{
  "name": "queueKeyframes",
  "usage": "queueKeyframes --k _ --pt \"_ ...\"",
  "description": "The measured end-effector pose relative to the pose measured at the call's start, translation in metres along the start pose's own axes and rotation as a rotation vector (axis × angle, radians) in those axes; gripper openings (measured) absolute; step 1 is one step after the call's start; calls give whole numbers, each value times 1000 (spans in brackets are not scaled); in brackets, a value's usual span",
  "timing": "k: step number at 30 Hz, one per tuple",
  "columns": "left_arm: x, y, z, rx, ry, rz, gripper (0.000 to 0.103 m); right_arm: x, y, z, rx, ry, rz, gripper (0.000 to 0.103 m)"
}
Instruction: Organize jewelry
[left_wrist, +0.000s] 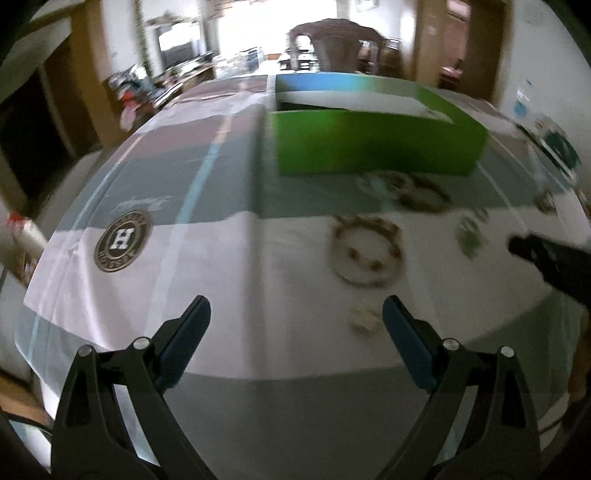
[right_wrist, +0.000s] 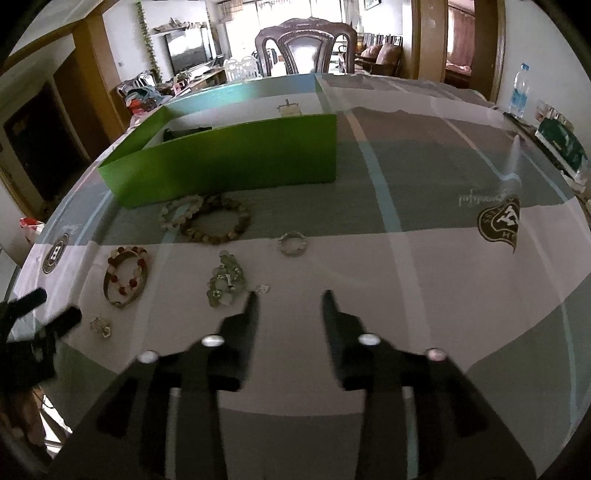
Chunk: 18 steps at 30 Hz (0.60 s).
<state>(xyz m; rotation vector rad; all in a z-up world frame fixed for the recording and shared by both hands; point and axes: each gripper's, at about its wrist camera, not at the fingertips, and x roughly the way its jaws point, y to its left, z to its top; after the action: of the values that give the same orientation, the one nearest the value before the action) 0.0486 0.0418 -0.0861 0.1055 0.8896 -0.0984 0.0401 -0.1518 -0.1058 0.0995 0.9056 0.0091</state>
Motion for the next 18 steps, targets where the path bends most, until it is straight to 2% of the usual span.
queueKeyframes --k 4,5,7,9,15,16,17,18 --pt "11 -22 -2 85 2 27 93 2 5 -2 -21 5 8 45" --pt "15 -25 -3 95 4 35 92 2 6 -1 -29 5 9 49" --pt "22 -28 -3 102 8 47 84 3 11 0 -51 3 7 52" --pt "23 -25 -1 89 -3 24 72 6 19 2 -76 6 13 52" --pt "26 -11 1 42 2 10 50 22 41 12 -126 23 43 52" --pt "26 -8 1 35 3 6 49 26 44 13 -131 28 52 52" --pt "26 -5 2 29 5 3 49 29 46 14 -134 37 61 49" --pt "26 -3 2 22 7 5 48 34 47 15 -131 53 71 28"
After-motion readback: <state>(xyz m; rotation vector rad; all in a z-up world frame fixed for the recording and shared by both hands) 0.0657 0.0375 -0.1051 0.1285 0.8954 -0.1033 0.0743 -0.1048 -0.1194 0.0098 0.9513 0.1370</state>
